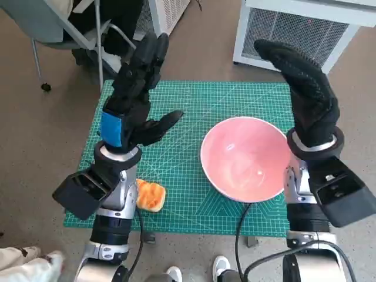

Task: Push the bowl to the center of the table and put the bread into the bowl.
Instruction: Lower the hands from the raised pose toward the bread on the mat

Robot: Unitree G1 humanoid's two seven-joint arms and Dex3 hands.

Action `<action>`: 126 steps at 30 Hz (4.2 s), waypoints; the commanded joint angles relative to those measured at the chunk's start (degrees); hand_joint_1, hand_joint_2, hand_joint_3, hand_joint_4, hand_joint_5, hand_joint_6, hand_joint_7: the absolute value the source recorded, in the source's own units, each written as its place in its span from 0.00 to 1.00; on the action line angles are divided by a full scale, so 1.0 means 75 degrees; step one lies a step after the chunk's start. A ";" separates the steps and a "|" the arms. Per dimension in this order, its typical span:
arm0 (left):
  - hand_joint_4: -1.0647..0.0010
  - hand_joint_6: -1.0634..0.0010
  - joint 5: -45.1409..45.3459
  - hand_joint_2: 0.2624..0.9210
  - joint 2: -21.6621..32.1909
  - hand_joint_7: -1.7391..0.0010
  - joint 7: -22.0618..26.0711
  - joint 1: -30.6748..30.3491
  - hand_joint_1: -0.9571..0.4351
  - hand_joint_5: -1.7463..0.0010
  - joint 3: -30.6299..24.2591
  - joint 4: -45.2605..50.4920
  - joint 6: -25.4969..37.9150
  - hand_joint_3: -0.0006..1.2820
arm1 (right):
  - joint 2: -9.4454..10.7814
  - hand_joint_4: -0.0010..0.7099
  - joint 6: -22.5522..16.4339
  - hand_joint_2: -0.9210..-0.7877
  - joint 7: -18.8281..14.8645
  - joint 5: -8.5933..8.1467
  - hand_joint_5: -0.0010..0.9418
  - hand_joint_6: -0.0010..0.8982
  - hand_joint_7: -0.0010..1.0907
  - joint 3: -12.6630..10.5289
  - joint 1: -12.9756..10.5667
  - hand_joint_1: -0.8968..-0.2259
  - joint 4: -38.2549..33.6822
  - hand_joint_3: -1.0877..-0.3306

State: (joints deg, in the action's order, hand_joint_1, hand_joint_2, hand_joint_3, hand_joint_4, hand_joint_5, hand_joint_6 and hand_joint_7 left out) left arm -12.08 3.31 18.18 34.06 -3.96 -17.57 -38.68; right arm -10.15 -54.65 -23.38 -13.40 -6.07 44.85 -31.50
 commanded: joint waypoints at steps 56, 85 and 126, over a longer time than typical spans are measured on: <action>0.74 0.66 -0.0538 1.00 0.0275 1.00 0.0484 -0.0069 0.43 1.00 -0.0498 -0.0633 -0.0279 0.14 | 0.0308 0.21 0.0647 0.00 0.2874 0.0729 0.01 0.00 0.39 -0.1960 -0.1360 0.60 -0.5614 0.17; 0.75 0.67 -0.0360 1.00 0.0703 1.00 0.0227 -0.0700 0.42 1.00 -0.0611 0.0324 0.0040 0.14 | 0.1132 0.27 0.2125 0.00 0.2437 0.0449 0.01 0.09 0.46 -0.2352 0.0422 0.50 -0.5925 0.24; 0.74 0.72 0.1109 1.00 0.3373 1.00 0.1081 -0.2960 0.37 1.00 -0.0886 0.2110 0.0290 0.18 | 0.0771 0.30 0.0417 0.00 0.1756 0.0581 0.00 0.00 0.54 -0.1831 0.1445 0.51 -0.5010 0.22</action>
State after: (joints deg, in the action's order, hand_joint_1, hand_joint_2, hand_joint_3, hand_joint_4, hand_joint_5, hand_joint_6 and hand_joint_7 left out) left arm -6.37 24.49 24.36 13.86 -10.09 -4.63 -36.98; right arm -4.79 -47.20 -5.29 -6.60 -19.24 55.38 -71.18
